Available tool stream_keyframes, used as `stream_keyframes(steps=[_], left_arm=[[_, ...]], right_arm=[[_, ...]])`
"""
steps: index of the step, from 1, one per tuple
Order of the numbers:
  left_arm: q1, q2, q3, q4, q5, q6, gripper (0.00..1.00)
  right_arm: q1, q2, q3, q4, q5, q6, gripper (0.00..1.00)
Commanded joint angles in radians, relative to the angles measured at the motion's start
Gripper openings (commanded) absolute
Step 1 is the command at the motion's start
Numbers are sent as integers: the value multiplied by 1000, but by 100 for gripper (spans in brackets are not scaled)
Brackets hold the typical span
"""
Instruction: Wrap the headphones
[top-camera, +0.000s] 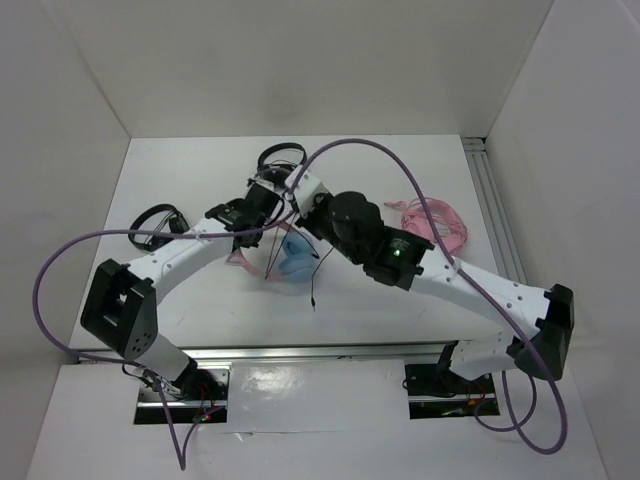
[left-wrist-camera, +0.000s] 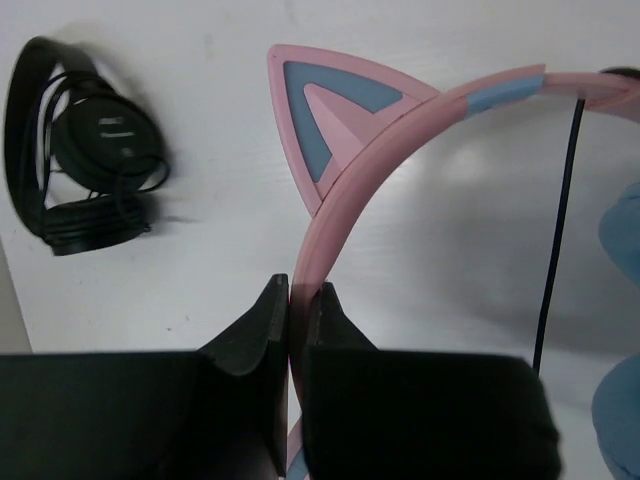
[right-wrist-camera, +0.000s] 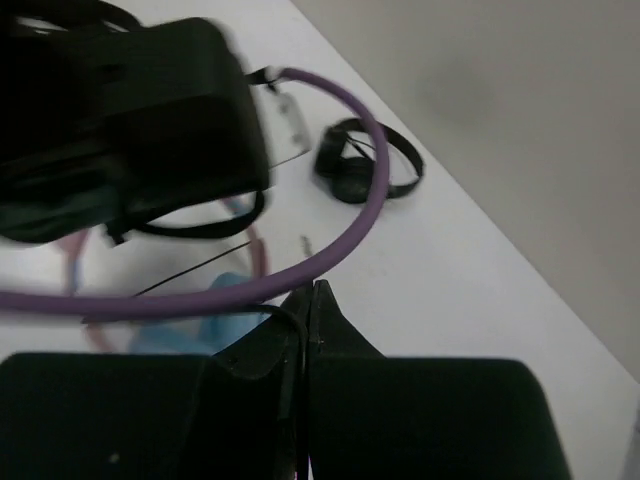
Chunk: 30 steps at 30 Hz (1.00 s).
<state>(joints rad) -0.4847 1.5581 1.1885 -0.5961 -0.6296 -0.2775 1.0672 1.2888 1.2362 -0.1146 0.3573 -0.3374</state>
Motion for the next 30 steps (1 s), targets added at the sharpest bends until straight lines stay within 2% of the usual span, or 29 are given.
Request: stream_keyframes(steps=[1, 5, 8, 12, 17, 21, 23, 27, 30], left_arm=[[-60, -121, -30, 115, -10, 113, 0], [-130, -281, -93, 94, 93, 155, 0], [-157, -406, -115, 56, 229, 193, 0], [-167, -481, -104, -27, 477, 235, 0], [-176, -543, -29, -86, 622, 255, 0], [-176, -578, 87, -116, 608, 227, 0], [-176, -578, 170, -125, 527, 169, 0], [-176, -555, 319, -145, 415, 83, 0], [-176, -526, 446, -157, 403, 5, 0]], right_arm=[[-93, 18, 155, 38, 109, -126, 0], [-231, 43, 181, 62, 100, -150, 0], [-312, 43, 161, 116, 53, -160, 0], [-400, 79, 149, 193, -30, -170, 0], [-457, 173, 219, 161, -153, -121, 0], [-480, 205, 195, 161, -240, -59, 0], [-490, 205, 161, 179, -276, -19, 0], [-513, 196, 17, 269, -440, 133, 0], [-513, 242, -45, 364, -666, 260, 0]])
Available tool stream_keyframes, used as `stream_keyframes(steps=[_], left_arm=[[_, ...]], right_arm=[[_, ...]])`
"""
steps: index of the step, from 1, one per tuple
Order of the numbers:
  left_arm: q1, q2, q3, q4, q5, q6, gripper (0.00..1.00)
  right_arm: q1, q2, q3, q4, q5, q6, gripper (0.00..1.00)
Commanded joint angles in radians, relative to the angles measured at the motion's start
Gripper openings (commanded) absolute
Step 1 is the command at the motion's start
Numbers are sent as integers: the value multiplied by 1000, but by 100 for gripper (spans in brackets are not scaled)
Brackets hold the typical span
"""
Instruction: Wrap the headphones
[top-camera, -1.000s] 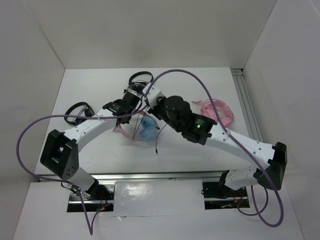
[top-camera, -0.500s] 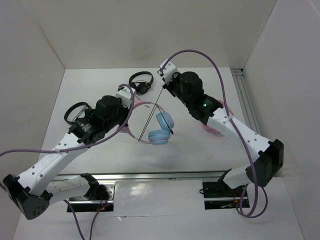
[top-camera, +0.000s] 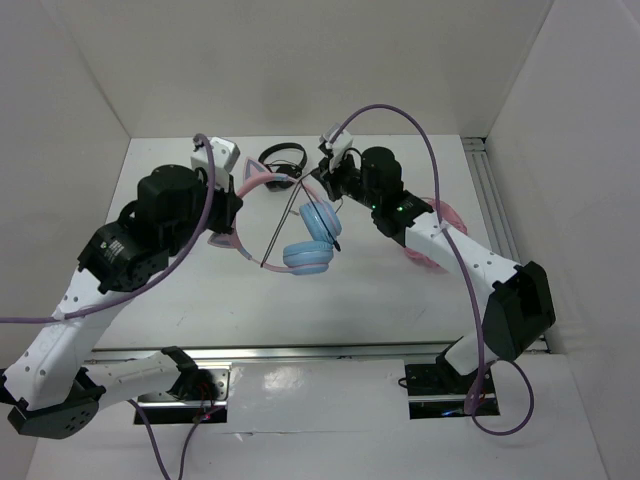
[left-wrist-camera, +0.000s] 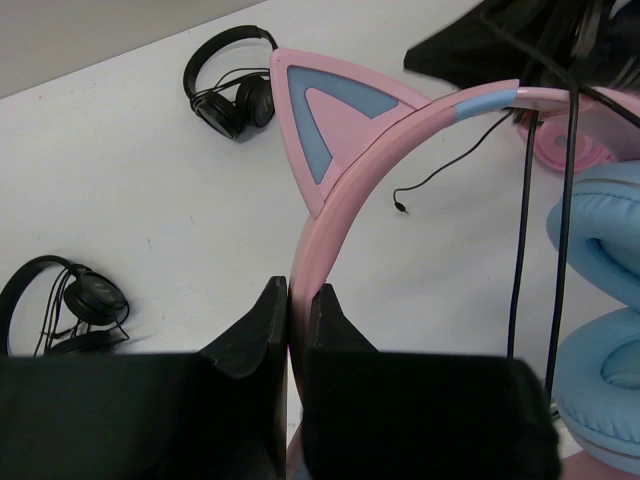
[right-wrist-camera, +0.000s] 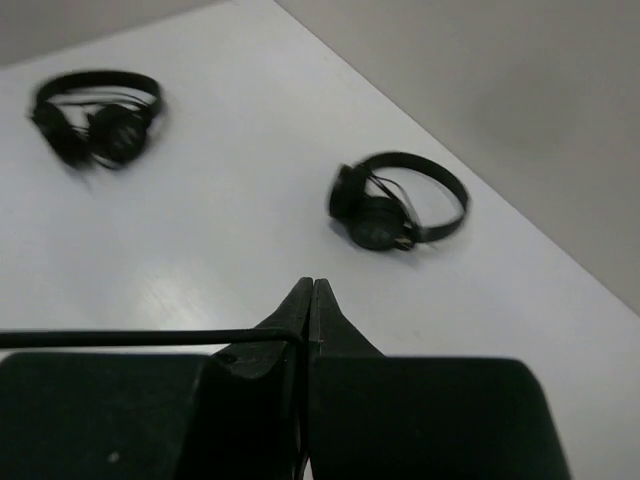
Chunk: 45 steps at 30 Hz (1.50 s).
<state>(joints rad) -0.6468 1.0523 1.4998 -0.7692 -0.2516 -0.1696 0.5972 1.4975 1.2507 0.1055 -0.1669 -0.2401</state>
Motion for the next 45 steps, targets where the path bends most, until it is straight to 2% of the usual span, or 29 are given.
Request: stream_keyframes(steps=[1, 5, 8, 10, 14, 19, 24, 25, 32, 37, 38, 40, 45], left_arm=[[-14, -9, 161, 30, 40, -116, 0], [-14, 0, 249, 139, 8, -192, 0], [-14, 44, 316, 154, -28, -254, 0], [-14, 98, 390, 124, -101, -297, 0], [-14, 156, 453, 123, -192, -344, 0], [-14, 230, 525, 111, -265, -344, 0], [45, 242, 495, 111, -310, -363, 0], [65, 242, 484, 111, -333, -363, 0], [156, 242, 430, 99, -327, -395, 0], [203, 242, 392, 99, -318, -415, 0], [219, 253, 381, 99, -339, -415, 0], [242, 265, 366, 110, -350, -424, 0], [341, 328, 303, 137, -369, -424, 0]], right_arm=[[-33, 68, -77, 178, -179, 201, 0], [15, 190, -157, 469, -307, 389, 0], [78, 292, -194, 577, -273, 461, 0], [88, 343, -203, 661, -273, 516, 0], [108, 463, -235, 815, -333, 620, 2], [119, 472, -324, 939, -306, 644, 0], [119, 420, -367, 931, -282, 644, 0], [119, 411, -390, 919, -283, 644, 3], [128, 330, -499, 956, -270, 634, 6], [154, 278, -549, 968, -270, 634, 6], [173, 265, -563, 968, -270, 634, 1], [226, 224, -563, 927, -249, 605, 0], [363, 94, -563, 688, -186, 484, 0]])
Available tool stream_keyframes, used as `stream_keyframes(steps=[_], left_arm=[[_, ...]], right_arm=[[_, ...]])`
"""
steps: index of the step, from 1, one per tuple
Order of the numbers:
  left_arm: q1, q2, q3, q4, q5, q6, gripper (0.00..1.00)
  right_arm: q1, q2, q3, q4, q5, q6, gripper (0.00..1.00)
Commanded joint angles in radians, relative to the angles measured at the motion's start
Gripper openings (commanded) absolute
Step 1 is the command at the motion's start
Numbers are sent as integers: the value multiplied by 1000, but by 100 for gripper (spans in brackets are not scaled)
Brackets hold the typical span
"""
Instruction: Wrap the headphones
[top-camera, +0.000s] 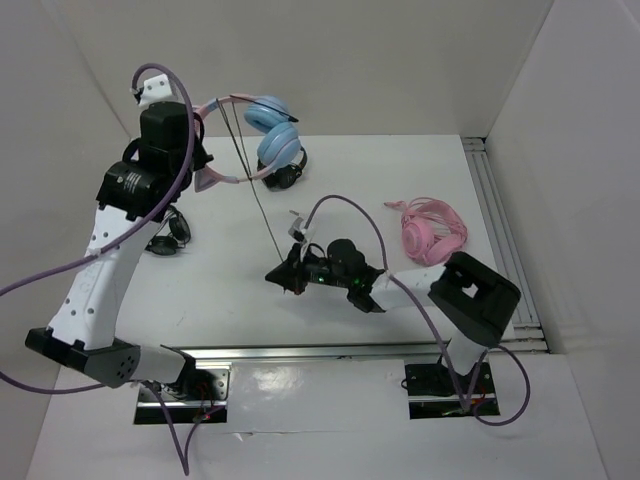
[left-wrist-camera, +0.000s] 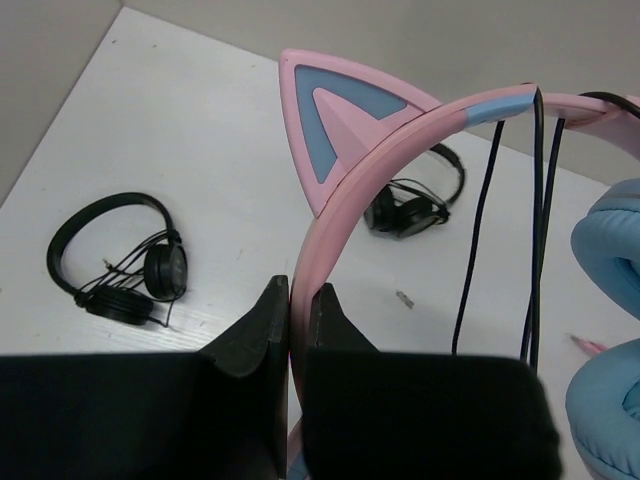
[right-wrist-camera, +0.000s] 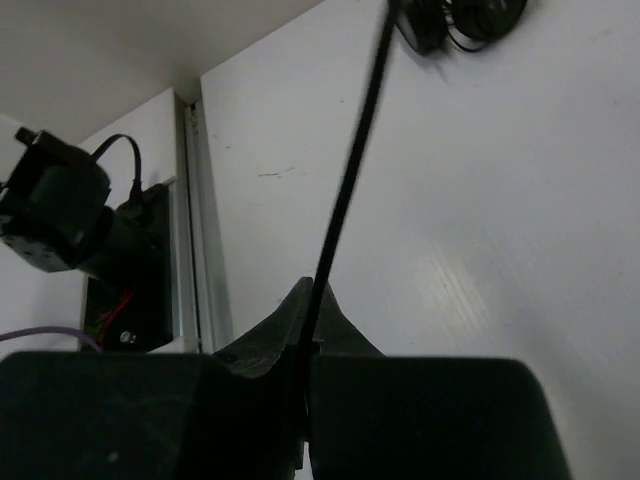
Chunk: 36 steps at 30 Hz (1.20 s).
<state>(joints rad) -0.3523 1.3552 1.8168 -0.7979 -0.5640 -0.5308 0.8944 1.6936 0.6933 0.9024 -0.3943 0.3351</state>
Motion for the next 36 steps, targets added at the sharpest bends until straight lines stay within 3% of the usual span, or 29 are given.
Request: stream_keyframes(steps=[1, 7, 9, 13, 18, 24, 28, 36], left_arm=[[59, 39, -23, 176, -57, -63, 0], [105, 110, -168, 207, -135, 11, 0], [105, 110, -243, 307, -52, 150, 0], [41, 110, -391, 319, 119, 330, 0], [-65, 9, -577, 341, 341, 537, 0], [-204, -264, -795, 388, 538, 728, 0], [-246, -370, -804, 316, 650, 767, 0], [-304, -427, -725, 112, 788, 841, 0]], right_arm=[[90, -133, -6, -156, 92, -140, 0], [300, -377, 98, -581, 368, -320, 0], [346, -428, 152, -679, 468, -390, 0], [365, -446, 305, -932, 595, -514, 0], [365, -437, 437, -1086, 877, -668, 0], [365, -459, 444, -1081, 1115, -772, 0], [336, -488, 376, -979, 1201, -837, 2], [192, -508, 308, -838, 1172, -855, 2]])
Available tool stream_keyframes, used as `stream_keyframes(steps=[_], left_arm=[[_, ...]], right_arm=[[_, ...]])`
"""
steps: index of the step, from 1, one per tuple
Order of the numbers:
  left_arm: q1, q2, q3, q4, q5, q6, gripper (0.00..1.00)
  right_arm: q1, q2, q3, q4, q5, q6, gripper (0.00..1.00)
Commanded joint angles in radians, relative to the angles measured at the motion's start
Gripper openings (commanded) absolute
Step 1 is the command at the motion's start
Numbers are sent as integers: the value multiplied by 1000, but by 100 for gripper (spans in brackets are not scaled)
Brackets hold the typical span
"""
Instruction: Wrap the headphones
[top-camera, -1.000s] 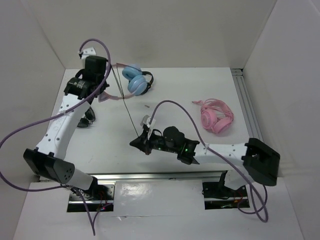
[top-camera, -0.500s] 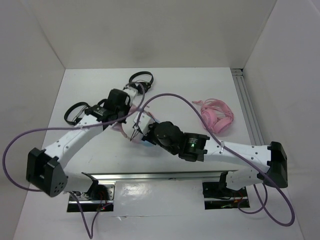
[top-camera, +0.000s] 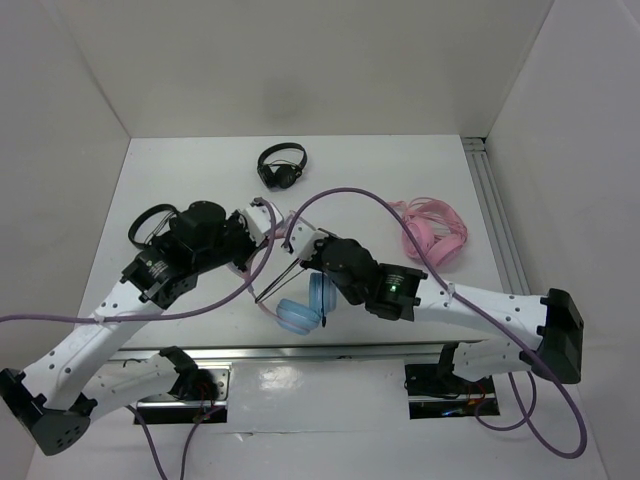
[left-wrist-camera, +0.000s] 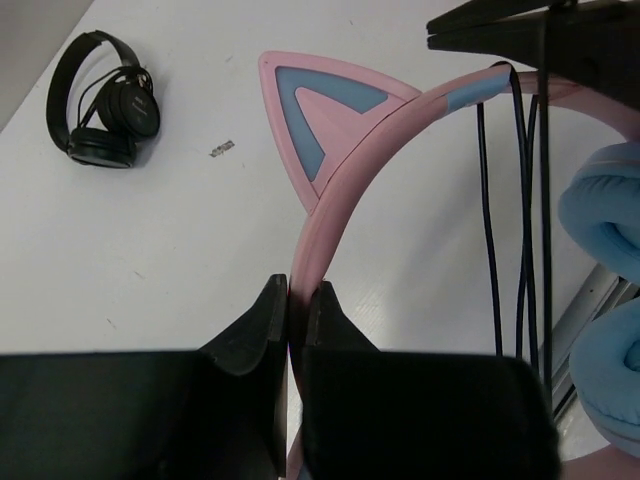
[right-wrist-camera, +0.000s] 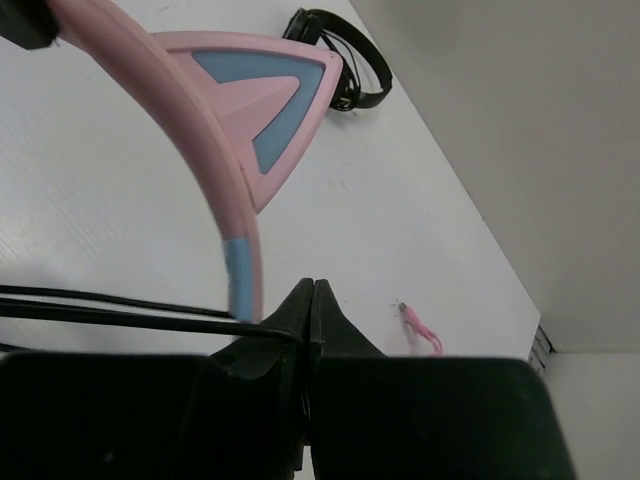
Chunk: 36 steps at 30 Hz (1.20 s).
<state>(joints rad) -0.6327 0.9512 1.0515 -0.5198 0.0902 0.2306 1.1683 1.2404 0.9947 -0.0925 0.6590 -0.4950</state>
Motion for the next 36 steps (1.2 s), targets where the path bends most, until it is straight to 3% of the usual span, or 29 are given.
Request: stream_keyframes(steps=[1, 6, 11, 15, 20, 27, 28, 34, 36], left_arm=[[-36, -34, 51, -166, 134, 79, 0], [-25, -32, 83, -157, 96, 66, 0], [30, 66, 174, -125, 52, 32, 0], [67, 147, 240, -125, 129, 20, 0], [145, 244, 347, -134, 167, -30, 0], [255, 363, 472, -148, 250, -89, 0], [271, 379, 472, -148, 273, -89, 0], [314, 425, 481, -148, 450, -100, 0], [323, 435, 481, -148, 441, -131, 0]], right_arm=[[-99, -55, -2, 157, 108, -25, 4], [-186, -44, -13, 157, 4, 36, 14], [-262, -33, -4, 128, -151, 111, 15], [-297, -24, -4, 119, -275, 145, 24], [-347, 10, 5, 106, -315, 154, 34], [-426, 65, 5, 129, -423, 199, 38], [-435, 76, 5, 129, -439, 213, 44], [-481, 134, 5, 163, -484, 257, 45], [-492, 134, 5, 163, -498, 280, 65]])
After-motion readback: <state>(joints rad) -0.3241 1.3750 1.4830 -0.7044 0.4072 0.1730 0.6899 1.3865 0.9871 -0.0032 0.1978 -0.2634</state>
